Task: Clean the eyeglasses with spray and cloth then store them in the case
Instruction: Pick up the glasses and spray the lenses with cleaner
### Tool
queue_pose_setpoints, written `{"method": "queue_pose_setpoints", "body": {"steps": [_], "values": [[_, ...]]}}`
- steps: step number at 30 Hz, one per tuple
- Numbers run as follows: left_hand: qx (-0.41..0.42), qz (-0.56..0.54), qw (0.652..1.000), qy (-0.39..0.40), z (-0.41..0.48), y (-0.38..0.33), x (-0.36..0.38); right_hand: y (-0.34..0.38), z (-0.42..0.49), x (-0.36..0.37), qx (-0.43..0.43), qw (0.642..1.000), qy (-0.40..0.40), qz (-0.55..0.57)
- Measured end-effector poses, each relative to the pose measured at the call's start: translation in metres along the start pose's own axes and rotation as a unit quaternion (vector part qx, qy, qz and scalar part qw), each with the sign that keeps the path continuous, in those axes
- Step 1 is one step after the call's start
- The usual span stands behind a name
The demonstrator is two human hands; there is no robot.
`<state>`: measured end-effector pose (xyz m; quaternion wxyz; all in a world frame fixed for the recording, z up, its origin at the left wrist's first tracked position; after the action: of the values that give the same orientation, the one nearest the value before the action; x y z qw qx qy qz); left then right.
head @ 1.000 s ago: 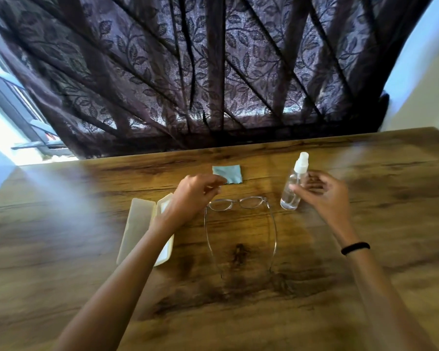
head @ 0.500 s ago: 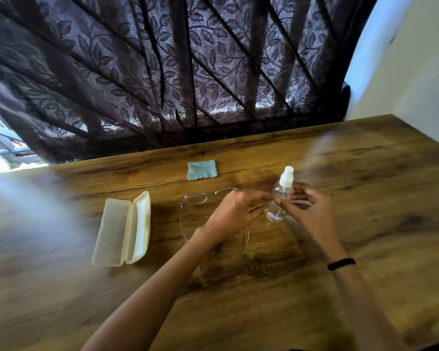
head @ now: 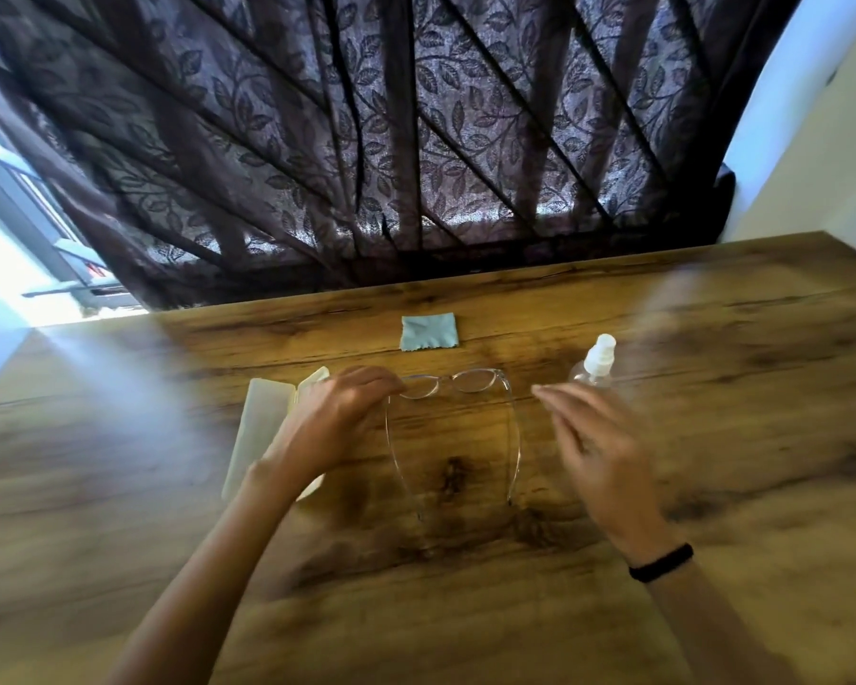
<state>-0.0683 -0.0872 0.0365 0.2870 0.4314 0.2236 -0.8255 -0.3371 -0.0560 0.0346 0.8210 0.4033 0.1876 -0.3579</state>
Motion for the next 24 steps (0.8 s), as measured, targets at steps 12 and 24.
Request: {"method": "queue_pose_setpoints", "body": {"steps": [12, 24], "values": [[0.058, 0.139, 0.985, 0.086, -0.012, 0.009, 0.01, 0.013, 0.013, 0.039, 0.142, 0.943, 0.263, -0.146], [0.074, 0.148, 0.984, 0.066, -0.008, 0.017, 0.011, 0.007, 0.016, 0.043, 0.152, 0.957, 0.229, -0.09]]}}
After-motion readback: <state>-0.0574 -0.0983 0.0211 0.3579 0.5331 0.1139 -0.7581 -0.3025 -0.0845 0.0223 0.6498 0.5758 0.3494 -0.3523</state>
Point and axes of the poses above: each hand's wrist, its own z-axis towards the middle knuckle, its own x-axis out of the palm, y = z × x, the point moved 1 cm from there along z, towards the middle knuckle, and after that the axes turned 11 degrees about x, right-handed, at the moved point
